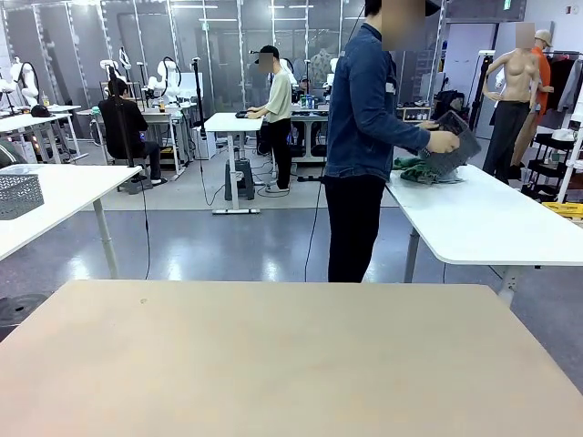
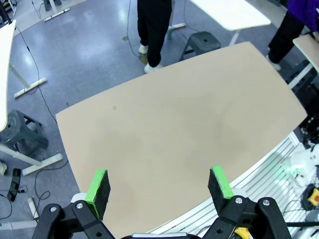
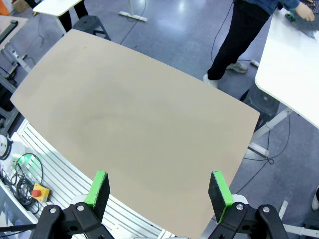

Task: Fold the towels and place them in the basket.
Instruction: When a person lays out a Towel with hook on the table, fold it in half twice.

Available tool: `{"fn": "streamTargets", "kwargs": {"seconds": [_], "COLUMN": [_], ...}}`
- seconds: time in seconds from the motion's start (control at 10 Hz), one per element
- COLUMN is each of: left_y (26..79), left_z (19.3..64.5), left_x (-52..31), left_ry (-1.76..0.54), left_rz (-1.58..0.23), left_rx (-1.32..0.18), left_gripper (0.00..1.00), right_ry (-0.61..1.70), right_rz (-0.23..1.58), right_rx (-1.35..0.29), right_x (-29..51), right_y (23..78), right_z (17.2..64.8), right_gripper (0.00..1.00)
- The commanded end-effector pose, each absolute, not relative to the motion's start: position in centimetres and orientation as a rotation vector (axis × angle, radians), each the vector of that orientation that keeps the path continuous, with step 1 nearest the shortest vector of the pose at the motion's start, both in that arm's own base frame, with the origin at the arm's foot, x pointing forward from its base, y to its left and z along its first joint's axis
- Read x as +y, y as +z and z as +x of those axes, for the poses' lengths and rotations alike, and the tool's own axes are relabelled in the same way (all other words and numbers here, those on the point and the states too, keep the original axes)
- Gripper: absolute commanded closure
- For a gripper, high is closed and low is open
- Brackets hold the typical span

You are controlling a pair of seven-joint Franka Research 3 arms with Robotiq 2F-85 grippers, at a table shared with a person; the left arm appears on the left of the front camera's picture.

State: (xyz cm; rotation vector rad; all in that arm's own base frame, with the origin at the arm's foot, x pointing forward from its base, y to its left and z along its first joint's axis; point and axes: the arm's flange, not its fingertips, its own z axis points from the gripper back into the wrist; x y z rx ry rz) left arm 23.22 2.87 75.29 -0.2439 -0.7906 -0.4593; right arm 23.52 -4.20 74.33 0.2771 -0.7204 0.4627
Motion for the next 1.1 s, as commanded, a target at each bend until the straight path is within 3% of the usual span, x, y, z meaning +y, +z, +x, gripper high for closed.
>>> {"fn": "streamTargets", "kwargs": {"seconds": [0.0,1.0], "left_y": [75.32,75.32], "left_z": [23.33,23.33], "left_x": [2.79,2.79], "left_ry": [-0.464,-0.464], "left_rz": [-0.247,-0.247], "left_rx": [-0.789,-0.789], "left_gripper": [0.0,0.0], "right_ry": [0.465,0.465], "right_rz": [0.28,0.28], "right_rx": [-0.723,-0.723], "right_x": [-4.24,-4.24], "right_y": [74.35,74.35], "right_z": [23.4,23.4], "right_gripper": [0.0,0.0]}}
